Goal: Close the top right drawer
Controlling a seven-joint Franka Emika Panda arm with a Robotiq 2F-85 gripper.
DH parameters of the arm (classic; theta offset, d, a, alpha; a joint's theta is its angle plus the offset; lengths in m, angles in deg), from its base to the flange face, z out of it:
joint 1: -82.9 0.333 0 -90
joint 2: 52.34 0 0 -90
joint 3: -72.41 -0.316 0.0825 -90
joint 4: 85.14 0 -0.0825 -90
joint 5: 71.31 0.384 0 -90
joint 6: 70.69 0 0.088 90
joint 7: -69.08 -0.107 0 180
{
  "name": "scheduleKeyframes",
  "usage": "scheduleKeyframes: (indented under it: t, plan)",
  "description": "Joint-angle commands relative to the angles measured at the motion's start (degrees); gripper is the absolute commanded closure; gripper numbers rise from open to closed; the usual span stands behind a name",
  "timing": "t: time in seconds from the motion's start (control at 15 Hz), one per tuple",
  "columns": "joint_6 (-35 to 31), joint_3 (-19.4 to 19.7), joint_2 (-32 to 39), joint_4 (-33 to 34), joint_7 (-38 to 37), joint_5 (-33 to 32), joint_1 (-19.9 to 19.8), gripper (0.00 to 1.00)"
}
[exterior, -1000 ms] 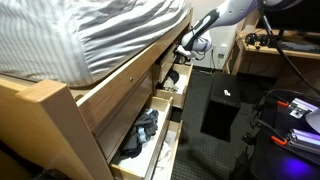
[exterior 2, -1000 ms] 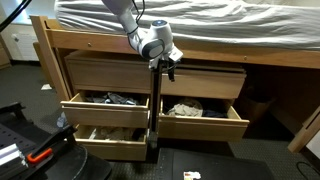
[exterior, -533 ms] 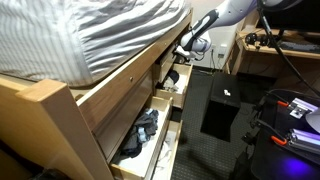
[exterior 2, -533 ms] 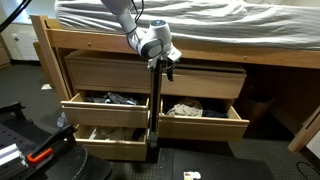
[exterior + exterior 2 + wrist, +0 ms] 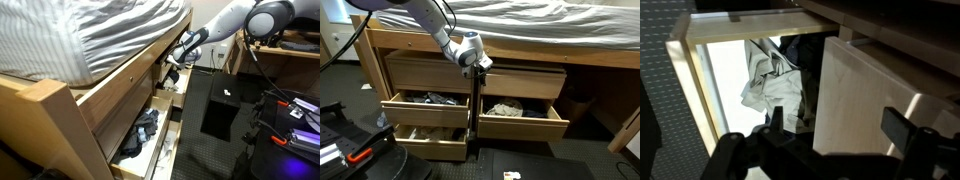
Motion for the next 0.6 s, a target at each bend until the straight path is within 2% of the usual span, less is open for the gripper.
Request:
scheduleKeyframes:
  t: [0.0, 0.13, 0.2, 0.27, 0.53]
  plan:
    - [-7.4, 2.1, 6.5, 8.2, -6.5, 1.7, 0.1, 0.00]
    - [-11.5, 5.7, 9.7, 11.5, -11.8, 2.2, 1.1, 0.00]
    - [-13.4, 4.3, 5.4, 5.0, -12.2, 0.8, 0.7, 0.00]
    - [-10.6, 3.5, 6.2, 6.6, -9.9, 0.6, 0.4, 0.00]
    - [-12.2, 4.0, 6.1, 6.4, -11.2, 0.6, 0.4, 0.00]
